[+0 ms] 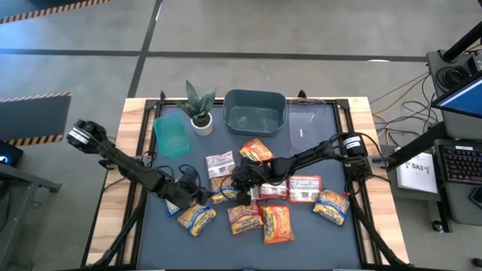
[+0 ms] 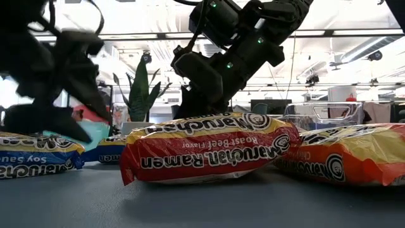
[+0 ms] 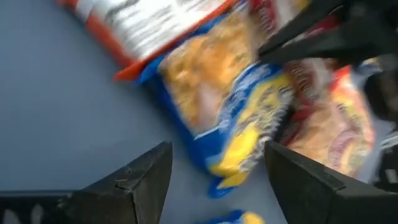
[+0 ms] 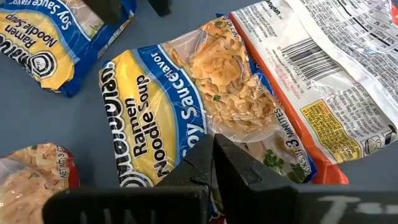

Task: Sort Maruchan noodles
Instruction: Put the blue noodle pack into the green bin

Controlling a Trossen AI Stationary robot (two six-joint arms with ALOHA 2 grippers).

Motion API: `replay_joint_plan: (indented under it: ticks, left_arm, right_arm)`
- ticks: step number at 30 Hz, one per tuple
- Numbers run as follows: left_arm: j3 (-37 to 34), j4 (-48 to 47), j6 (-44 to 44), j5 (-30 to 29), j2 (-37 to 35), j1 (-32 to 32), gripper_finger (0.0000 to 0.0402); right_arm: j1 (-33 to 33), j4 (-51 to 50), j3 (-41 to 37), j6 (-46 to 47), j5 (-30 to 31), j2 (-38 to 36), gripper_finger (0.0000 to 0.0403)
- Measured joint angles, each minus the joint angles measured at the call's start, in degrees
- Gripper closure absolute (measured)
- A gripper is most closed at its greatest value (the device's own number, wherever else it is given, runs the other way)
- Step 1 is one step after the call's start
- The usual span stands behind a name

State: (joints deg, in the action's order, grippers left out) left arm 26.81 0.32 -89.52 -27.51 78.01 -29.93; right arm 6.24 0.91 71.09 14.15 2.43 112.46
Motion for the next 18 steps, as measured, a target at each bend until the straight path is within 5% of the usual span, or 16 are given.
replay_joint_plan:
  ticks: [18]
  left_arm:
    - [1.6,5.1,0.1,-2.0,6.0,1.5,0.0167]
  right_arm:
    - [0.0,1.0,-0.2,-0.8,0.6,0.1,0.0394]
